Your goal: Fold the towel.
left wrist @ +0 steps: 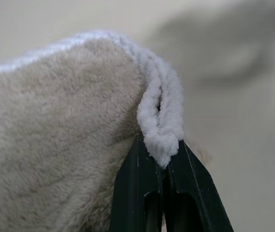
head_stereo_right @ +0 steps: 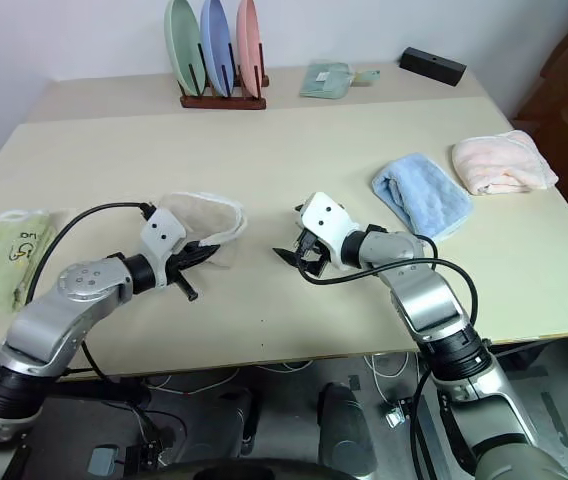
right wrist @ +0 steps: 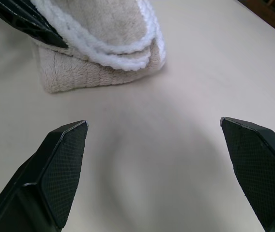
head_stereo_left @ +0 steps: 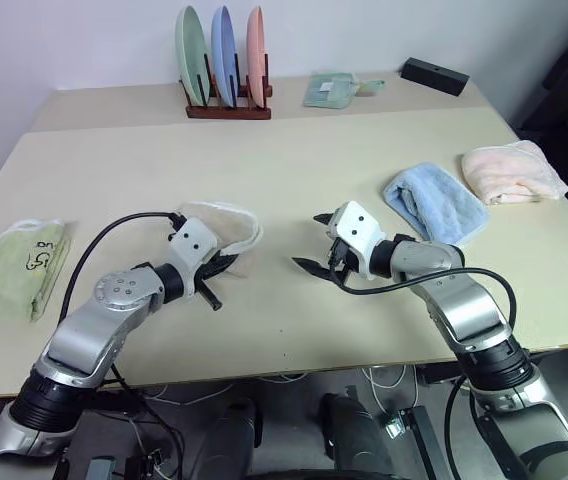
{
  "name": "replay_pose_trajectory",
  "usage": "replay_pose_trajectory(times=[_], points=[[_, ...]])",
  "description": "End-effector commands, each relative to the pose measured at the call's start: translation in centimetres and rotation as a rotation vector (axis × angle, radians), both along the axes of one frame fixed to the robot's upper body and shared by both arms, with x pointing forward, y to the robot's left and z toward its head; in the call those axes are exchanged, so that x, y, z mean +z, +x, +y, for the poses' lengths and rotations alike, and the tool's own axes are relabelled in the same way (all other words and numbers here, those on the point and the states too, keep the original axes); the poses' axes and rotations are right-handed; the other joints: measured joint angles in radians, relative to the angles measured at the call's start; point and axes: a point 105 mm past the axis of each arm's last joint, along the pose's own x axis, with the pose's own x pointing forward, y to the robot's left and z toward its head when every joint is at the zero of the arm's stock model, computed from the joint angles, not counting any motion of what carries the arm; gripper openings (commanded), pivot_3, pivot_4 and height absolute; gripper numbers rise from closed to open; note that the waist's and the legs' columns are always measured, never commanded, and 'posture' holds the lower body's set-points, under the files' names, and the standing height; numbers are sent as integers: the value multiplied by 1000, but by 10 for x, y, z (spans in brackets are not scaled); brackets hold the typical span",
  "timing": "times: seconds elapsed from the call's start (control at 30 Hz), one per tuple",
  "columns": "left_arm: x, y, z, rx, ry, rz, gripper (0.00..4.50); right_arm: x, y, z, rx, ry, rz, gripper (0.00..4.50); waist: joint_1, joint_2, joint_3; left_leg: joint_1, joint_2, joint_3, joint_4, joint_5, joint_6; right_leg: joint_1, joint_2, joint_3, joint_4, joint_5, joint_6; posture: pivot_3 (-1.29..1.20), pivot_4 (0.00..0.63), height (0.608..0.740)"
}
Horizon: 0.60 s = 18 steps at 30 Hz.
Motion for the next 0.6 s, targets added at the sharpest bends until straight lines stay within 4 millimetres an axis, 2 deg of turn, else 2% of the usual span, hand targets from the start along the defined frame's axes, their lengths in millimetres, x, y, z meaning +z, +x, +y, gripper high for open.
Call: replay_pose_trajectory(times=[0.03, 0.17, 0.23, 0.33, 0.4, 0.47, 0.5, 0.57, 0.6], points=[[11, 4, 5, 26, -47, -35, 833, 13, -4, 7, 26, 21, -54, 4500, 1, 0, 0, 0, 0, 0, 0, 0, 0, 0, 0, 0, 0, 0, 0, 0, 150, 740], [15, -1, 9, 26, -64, -37, 2785, 14, -4, 7, 25, 21, -57, 4500, 0, 0, 0, 0, 0, 0, 0, 0, 0, 0, 0, 0, 0, 0, 0, 0, 150, 740], [24, -4, 17, 40, -111, -43, 3831, 15, -3, 6, 23, 20, -60, 4500, -3, 0, 0, 0, 0, 0, 0, 0, 0, 0, 0, 0, 0, 0, 0, 0, 150, 740], [45, -12, 31, 56, -237, -39, 3831, 19, -2, 7, 20, 34, -70, 4500, -3, 0, 0, 0, 0, 0, 0, 0, 0, -1, 0, 0, 1, 0, 0, 0, 150, 740], [61, -19, 38, 51, -310, -50, 3870, 25, 1, 9, 16, 69, -71, 3969, -2, 0, 0, 0, 0, -1, 0, 0, 0, 0, 0, 0, 1, 0, 0, 0, 150, 740], [73, -22, 44, 62, -372, -57, 3331, 30, 2, 12, 21, 96, -70, 3256, -3, 0, 0, 0, 0, -1, 0, 0, 0, 0, 0, 0, 1, 0, 0, 0, 150, 740], [78, -24, 47, 60, -394, -65, 3080, 32, 2, 15, 27, 107, -72, 2729, -3, 0, 0, 0, 0, -1, 0, 0, 0, 0, 0, 0, 1, 0, 0, 0, 150, 740], [87, -25, 53, 74, -404, -100, 1963, 36, 3, 21, 45, 123, -75, 1614, -3, 0, 0, 0, 0, -1, 0, 0, 0, 0, 0, 0, 1, 0, 0, 0, 150, 740], [89, -20, 60, 122, -406, -120, 1582, 39, 3, 26, 59, 134, -79, 1198, -3, 0, 0, 0, 0, -1, 1, 0, 0, 0, 0, 0, 1, 0, 0, 0, 150, 740]])
